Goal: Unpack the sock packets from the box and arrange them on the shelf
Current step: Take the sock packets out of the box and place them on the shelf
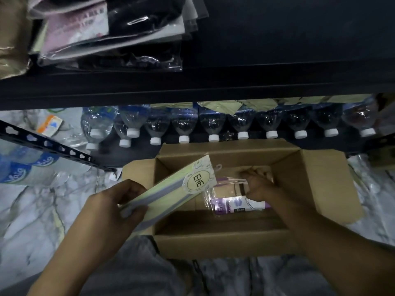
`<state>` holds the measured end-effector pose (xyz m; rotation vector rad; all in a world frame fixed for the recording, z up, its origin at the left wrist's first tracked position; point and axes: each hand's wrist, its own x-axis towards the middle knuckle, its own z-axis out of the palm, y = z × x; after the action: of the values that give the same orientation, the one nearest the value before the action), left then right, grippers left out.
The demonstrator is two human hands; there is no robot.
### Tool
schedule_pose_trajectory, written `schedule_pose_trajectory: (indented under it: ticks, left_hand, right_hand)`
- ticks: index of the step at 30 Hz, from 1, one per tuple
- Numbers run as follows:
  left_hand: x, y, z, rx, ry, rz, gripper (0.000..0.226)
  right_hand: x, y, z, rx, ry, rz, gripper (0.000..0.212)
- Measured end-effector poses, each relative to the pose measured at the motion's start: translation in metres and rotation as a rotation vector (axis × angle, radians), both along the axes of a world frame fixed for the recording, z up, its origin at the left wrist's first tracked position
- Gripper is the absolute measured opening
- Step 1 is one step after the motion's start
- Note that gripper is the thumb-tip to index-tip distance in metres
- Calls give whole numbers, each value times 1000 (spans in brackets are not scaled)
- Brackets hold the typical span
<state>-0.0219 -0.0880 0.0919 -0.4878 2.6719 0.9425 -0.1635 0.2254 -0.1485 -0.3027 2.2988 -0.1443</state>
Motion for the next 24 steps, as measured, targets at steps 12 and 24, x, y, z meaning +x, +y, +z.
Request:
schedule_pose_trajectory:
  ticks: [12, 24]
  left_hand:
    - [0, -4, -3, -30, 22, -32, 28]
    - [18, -18, 9, 8, 67, 54, 24]
  right_hand:
    - [10, 5, 25, -114, -76, -196, 45]
    - [41, 26, 104, -323, 108, -349, 17]
